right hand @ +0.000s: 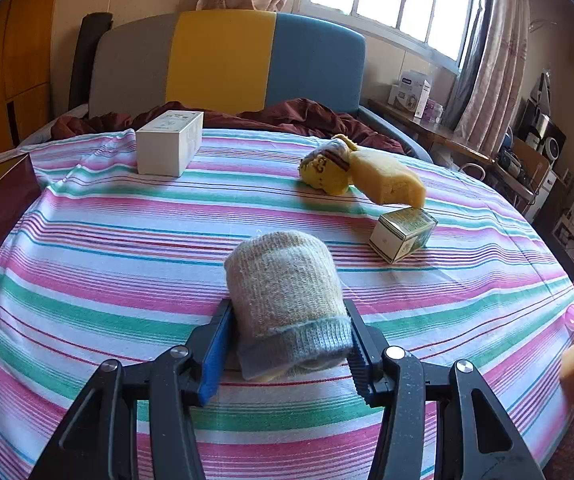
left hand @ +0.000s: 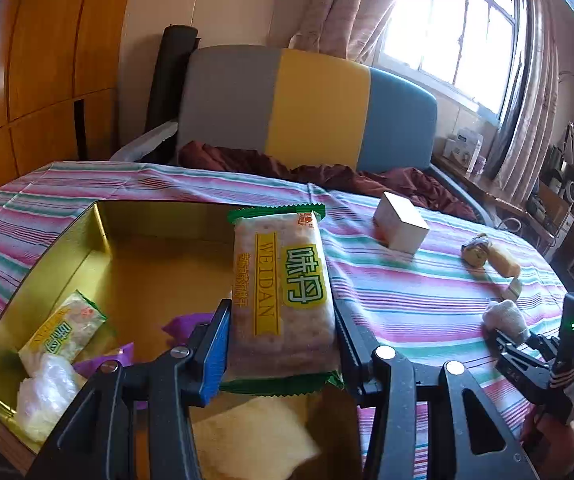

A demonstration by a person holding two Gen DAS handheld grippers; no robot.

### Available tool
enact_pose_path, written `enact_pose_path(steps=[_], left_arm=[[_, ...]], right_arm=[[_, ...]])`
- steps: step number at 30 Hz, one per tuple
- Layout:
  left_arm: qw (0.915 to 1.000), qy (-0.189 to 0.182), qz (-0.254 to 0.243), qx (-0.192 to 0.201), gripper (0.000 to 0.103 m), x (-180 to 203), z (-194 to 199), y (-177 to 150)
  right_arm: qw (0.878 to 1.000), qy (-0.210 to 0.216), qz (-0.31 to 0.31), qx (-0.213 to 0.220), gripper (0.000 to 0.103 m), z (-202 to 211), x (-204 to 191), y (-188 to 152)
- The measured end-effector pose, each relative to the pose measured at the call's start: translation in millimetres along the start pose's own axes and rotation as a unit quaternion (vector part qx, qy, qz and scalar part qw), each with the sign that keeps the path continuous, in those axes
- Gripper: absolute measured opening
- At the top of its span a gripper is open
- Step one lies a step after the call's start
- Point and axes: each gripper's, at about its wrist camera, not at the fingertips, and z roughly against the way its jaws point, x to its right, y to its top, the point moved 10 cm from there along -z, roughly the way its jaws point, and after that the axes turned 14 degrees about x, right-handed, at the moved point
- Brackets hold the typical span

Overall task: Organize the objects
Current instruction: 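Carry the WEIDAN bag with the left tool over the gold tray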

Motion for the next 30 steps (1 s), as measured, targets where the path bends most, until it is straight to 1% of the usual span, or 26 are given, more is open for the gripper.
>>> enact_pose_path(steps=[3,8,16,24,28,30], left_arm=[[0.9999,0.004,0.006,-0.008,0.048,-9.5,-3.6,-1.4],[0.9996,0.015,0.019,-0.017,0.048,-28.0,-7.8,-1.2],[0.9974,0.033,0.039,-0.051,0.048,-60.6,-17.6,-7.4],[0.9923,0.049,0.061,-0.096,0.048,-88.1,-36.1,-15.6],[0.9893,0.046,0.087,-0.107,0.048,-97.5,-44.1,-13.9],[0.9883,0.060,0.089,-0.109,0.048,-103.0,-46.3,-11.7]], right_arm=[[1.000,0.002,-0.001,-0.003,0.053,1.9,-2.5,-0.2],[1.000,0.020,-0.009,-0.005,0.052,9.7,-14.3,-0.7],[0.998,0.063,-0.017,-0.007,0.052,27.7,-51.2,-2.0],[0.995,0.100,-0.031,0.001,0.053,49.1,-81.9,10.0],[0.993,0.115,-0.037,0.007,0.052,59.1,-94.7,16.1],[0.992,0.121,-0.037,0.009,0.053,63.3,-100.5,18.3]])
